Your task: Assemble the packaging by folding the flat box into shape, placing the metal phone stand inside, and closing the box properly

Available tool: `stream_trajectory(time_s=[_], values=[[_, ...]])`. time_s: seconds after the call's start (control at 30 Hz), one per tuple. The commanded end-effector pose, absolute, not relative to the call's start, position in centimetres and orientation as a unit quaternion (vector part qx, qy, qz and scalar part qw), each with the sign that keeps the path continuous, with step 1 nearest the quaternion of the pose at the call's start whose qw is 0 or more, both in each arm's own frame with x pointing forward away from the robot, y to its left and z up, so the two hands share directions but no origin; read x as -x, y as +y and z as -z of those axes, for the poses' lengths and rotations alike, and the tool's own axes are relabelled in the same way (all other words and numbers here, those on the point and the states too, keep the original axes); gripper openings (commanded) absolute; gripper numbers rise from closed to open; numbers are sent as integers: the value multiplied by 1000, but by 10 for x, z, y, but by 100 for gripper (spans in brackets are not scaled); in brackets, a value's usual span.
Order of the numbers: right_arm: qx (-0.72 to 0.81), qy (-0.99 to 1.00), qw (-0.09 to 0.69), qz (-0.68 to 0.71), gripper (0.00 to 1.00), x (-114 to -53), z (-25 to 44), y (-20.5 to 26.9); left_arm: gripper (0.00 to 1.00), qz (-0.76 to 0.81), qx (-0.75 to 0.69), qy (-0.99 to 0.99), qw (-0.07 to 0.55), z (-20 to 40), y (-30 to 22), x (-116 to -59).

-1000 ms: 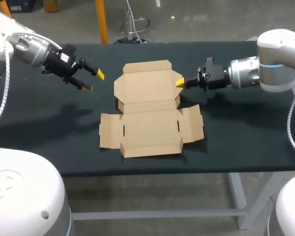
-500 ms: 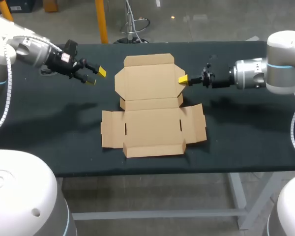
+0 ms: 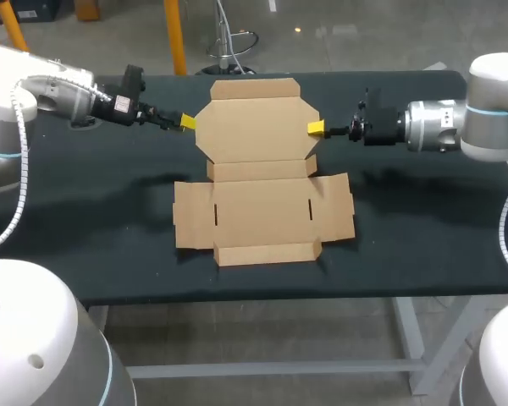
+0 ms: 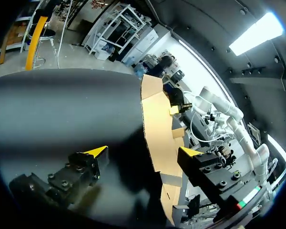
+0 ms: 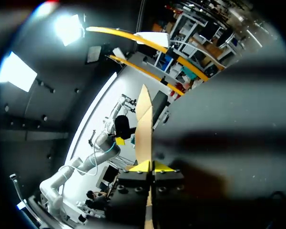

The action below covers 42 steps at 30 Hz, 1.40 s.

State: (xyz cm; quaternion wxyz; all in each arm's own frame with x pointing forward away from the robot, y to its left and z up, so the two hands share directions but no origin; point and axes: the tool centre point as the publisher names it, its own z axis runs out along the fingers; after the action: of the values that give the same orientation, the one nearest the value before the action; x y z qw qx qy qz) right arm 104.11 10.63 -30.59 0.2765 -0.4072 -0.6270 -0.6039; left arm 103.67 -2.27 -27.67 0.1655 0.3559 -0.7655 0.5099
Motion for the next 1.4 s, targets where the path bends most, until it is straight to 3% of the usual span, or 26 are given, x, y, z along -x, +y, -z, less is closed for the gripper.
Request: stream_trajectory(time_s=[0.03, 0.37, 0.4, 0.43, 0.5, 0.6, 1.4], values=[[397, -622, 279, 615, 0, -1047, 307, 106, 100, -517, -338, -768, 167, 280, -35, -1045], [381, -615, 270, 636, 0, -1053, 301, 109, 99, -537, -299, -770, 170, 274, -52, -1046], [376, -613, 270, 640, 0, -1053, 300, 110, 80, -542, -293, -769, 171, 274, -53, -1047], [374, -613, 268, 642, 0, -1054, 300, 111, 70, -545, -287, -769, 174, 273, -54, -1047], [371, -612, 269, 645, 0, -1055, 298, 112, 56, -549, -280, -767, 176, 274, -58, -1047], [365, -611, 267, 650, 0, -1056, 296, 114, 48, -555, -268, -767, 180, 274, -63, -1048], [333, -599, 257, 681, 0, -1059, 284, 124, 27, -582, -208, -761, 198, 271, -91, -1048]])
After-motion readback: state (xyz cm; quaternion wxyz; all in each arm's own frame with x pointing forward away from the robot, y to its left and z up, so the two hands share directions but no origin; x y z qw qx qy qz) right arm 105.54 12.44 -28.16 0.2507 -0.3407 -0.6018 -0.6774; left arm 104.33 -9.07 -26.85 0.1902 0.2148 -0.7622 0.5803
